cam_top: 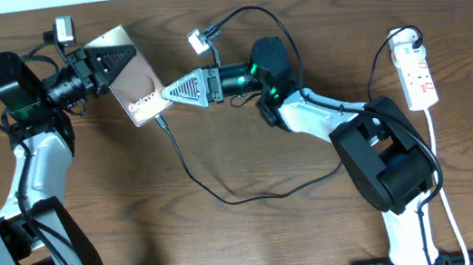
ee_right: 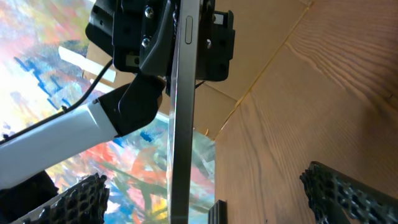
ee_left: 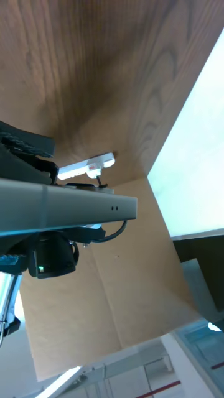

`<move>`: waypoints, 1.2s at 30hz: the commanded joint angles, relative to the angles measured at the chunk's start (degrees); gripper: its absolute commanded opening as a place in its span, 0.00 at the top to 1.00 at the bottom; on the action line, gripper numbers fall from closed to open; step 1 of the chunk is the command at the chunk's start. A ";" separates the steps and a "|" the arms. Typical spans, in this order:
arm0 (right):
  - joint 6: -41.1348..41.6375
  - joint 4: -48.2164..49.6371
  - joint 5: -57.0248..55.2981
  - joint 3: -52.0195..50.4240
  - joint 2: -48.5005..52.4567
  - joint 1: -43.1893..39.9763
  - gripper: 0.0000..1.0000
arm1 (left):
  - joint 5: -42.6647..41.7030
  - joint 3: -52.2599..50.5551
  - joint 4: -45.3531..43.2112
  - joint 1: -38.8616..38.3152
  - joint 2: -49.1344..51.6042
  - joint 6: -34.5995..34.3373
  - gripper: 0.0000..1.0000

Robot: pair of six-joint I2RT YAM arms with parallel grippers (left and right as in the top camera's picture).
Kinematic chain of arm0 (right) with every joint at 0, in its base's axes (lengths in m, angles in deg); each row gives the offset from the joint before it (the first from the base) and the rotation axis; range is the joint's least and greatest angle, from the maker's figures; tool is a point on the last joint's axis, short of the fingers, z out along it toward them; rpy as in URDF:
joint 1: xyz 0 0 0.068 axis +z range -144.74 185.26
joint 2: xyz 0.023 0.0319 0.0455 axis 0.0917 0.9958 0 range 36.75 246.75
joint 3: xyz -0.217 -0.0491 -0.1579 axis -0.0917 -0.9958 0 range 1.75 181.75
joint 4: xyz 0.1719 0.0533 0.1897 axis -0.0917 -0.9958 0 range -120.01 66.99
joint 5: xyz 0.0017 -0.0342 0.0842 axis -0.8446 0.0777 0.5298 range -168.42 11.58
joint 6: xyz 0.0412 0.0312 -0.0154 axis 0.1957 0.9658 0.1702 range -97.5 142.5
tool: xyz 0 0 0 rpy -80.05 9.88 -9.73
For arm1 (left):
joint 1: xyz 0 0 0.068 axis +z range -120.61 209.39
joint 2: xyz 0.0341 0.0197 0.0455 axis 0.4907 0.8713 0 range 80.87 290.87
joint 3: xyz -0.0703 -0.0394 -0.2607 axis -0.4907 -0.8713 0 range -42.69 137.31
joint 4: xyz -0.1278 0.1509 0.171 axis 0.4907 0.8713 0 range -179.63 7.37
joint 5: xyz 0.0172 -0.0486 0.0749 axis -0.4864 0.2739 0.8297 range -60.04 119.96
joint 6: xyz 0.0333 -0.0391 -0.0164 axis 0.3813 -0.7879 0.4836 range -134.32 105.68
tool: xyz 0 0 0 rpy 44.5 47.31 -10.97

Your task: Plug charger to phone and switch on socket

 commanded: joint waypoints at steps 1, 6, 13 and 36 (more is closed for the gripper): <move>-3.02 0.35 1.81 1.05 -0.26 -0.09 0.01 | -2.80 0.33 -0.48 0.20 -0.04 3.02 0.93; -4.70 0.35 2.82 1.05 -0.26 -0.46 0.01 | -5.16 0.33 -0.48 0.20 -0.04 8.04 0.92; -5.16 0.35 3.98 1.05 -0.26 -2.19 0.01 | -6.82 0.33 -0.50 0.20 -0.04 12.33 0.93; -21.73 -26.01 3.26 1.07 -0.28 -6.69 0.01 | 2.71 0.33 10.19 1.42 0.68 13.64 0.93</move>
